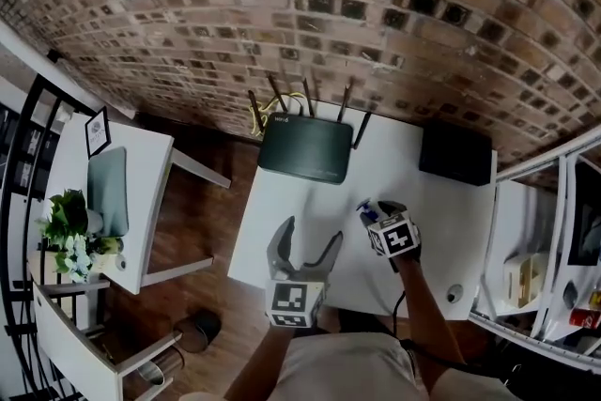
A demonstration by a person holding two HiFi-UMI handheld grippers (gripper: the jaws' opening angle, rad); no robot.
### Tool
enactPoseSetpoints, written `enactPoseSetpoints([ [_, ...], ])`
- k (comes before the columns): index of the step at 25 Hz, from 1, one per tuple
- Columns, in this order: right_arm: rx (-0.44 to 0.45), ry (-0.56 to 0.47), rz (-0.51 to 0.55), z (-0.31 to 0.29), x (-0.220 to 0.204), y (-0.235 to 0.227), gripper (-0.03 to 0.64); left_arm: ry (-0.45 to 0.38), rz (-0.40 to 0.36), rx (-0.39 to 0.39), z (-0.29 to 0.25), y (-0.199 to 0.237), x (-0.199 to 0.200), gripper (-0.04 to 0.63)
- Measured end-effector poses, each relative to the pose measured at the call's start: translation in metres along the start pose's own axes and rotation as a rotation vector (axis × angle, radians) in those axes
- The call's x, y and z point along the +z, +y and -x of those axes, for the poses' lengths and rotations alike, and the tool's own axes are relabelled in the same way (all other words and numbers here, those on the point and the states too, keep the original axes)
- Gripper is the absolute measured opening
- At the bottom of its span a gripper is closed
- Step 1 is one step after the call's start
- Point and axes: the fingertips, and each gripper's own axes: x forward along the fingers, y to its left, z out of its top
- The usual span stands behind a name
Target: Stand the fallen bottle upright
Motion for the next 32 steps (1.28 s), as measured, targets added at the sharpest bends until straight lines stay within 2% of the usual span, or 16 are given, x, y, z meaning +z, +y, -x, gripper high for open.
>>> enactPoseSetpoints([
  [4,-0.01,0.099,0.033,-0.02,-0.006,-0.004,0.207,0.011,0.006,0.01,-0.004,0.012,-0.003,0.413],
  [9,-0.023,0.153,0.02,-0.033,-0.011,-0.004,0.189,0.032,0.032,0.04,0.001,0.028,-0.01,0.413],
  [20,-0.034,0.201,-0.016,-0.046,-0.018,-0.011,0.144,0.034,0.061,0.048,0.003,0.036,-0.011,0.413],
  [22,-0.034,0.182,-0.066,-0.039,-0.013,-0.011,0.134,0.036,0.062,0.051,0.005,0.036,-0.012,0.413],
  [25,-0.067,0.091,-0.125,-0.022,-0.001,-0.015,0.084,0.042,0.071,0.054,0.008,0.036,-0.016,0.413],
  [28,-0.08,0.014,-0.118,-0.012,0.006,-0.013,0.078,0.047,0.095,0.057,0.011,0.037,-0.019,0.413],
  [32,-0.114,-0.068,-0.118,0.009,0.009,-0.013,0.077,0.037,0.086,0.048,0.013,0.031,-0.014,0.411],
])
